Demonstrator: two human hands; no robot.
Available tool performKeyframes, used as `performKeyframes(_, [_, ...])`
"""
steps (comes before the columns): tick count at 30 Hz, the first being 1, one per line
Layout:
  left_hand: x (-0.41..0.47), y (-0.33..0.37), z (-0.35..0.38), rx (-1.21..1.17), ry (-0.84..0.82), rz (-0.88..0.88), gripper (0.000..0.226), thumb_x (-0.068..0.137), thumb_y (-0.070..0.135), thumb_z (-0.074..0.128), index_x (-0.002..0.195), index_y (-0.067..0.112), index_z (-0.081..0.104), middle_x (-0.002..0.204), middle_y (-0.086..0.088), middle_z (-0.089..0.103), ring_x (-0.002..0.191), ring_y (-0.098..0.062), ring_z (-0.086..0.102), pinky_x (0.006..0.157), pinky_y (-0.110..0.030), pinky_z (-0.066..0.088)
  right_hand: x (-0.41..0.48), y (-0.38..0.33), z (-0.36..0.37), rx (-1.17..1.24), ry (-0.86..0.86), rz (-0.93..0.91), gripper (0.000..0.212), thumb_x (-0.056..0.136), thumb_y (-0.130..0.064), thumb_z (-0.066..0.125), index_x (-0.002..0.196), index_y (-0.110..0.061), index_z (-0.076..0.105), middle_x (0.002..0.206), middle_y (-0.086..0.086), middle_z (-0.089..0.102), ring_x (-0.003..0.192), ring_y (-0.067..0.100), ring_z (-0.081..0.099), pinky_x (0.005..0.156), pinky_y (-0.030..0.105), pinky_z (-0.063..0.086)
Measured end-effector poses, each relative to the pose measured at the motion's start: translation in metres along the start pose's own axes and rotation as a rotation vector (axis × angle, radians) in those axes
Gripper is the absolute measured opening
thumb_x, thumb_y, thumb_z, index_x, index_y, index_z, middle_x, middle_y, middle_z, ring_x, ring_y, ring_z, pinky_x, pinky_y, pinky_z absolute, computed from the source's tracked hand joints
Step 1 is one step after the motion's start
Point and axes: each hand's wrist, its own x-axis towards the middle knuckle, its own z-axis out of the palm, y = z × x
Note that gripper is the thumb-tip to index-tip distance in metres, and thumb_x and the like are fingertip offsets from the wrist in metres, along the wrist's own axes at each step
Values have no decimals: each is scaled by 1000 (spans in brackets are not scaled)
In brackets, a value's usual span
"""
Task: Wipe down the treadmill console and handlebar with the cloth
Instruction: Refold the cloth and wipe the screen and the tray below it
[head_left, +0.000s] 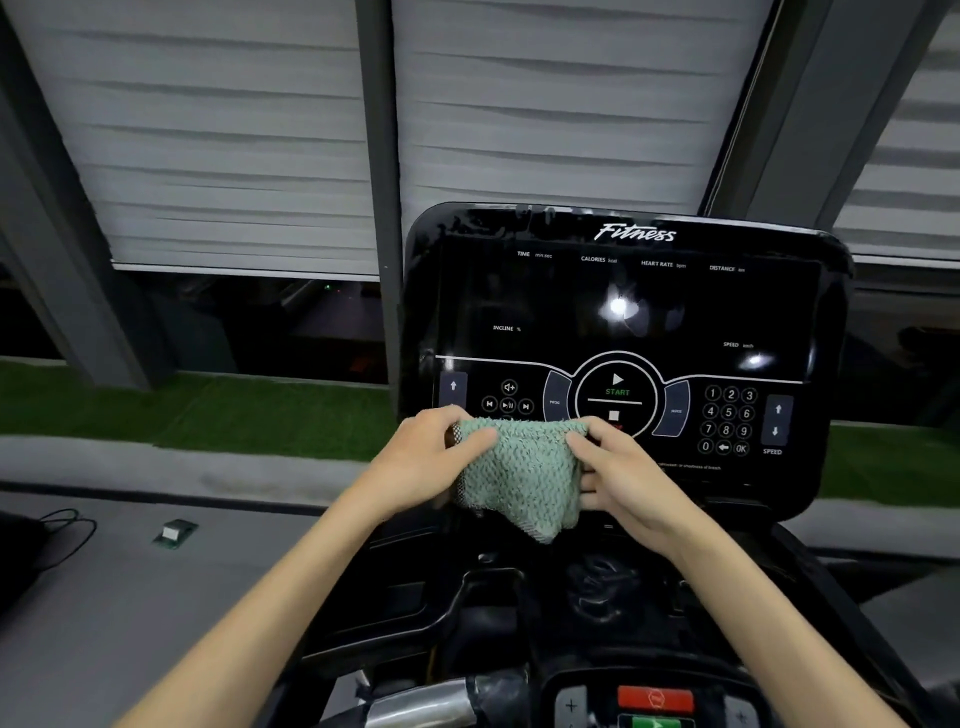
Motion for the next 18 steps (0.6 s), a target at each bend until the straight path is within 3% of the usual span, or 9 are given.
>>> performKeyframes(4, [-3, -11, 8, -189, -36, -68, 22, 99, 45, 49, 98, 24, 58, 105, 6, 66, 104, -14, 62, 99, -43, 47, 2, 8, 11, 38, 0, 34, 23, 103, -30, 41, 113, -13, 53, 102, 5, 67, 85, 19, 66, 71, 37, 56])
performKeyframes(6, [-5, -16, 11, -252, -28, -81, 22, 100, 42, 49, 102, 22, 56, 105, 2, 65, 102, -15, 62, 97, -46, 49, 3, 13, 14, 97, -31, 42, 23, 96, -24, 55, 117, -14, 52, 106, 7, 69, 90, 21, 68, 71, 37, 56])
performKeyframes(9, [-10, -24, 13, -454, -66, -103, 23, 95, 32, 61, 109, 17, 53, 108, -6, 66, 97, -13, 67, 88, -40, 56, 3, 23, 20, 93, -72, 62, 57, 72, 5, 77, 120, -10, 52, 103, 13, 73, 94, 28, 71, 72, 35, 57])
performKeyframes(12, [-14, -38, 7, -606, -209, -129, 55, 75, 6, 82, 120, 20, 55, 115, -13, 66, 105, -20, 68, 85, -34, 57, 4, 27, 25, 90, -16, 70, 57, 65, 19, 75, 115, -3, 59, 98, 13, 74, 93, 26, 71, 73, 30, 58])
performKeyframes(14, [-16, -46, 3, -597, -262, -152, 69, 67, -8, 83, 125, 20, 57, 113, -11, 70, 103, -19, 69, 84, -30, 57, 5, 29, 23, 111, 12, 57, 53, 64, 21, 73, 112, -1, 62, 98, 13, 74, 93, 25, 71, 72, 28, 57])
performKeyframes(16, [-19, -50, 0, -564, -245, -132, 64, 67, -13, 81, 121, 14, 60, 103, -7, 75, 98, -19, 72, 80, -27, 58, 4, 30, 23, 112, 39, 28, 56, 63, 22, 73, 114, 1, 61, 99, 14, 74, 94, 26, 71, 73, 29, 58])
performKeyframes(18, [-22, -51, -2, -494, -121, -43, 48, 68, -12, 81, 106, 15, 68, 95, 1, 77, 93, -15, 72, 76, -22, 56, 1, 33, 24, 102, 66, -71, 64, 62, 23, 73, 120, 0, 59, 101, 14, 73, 95, 27, 71, 76, 31, 59])
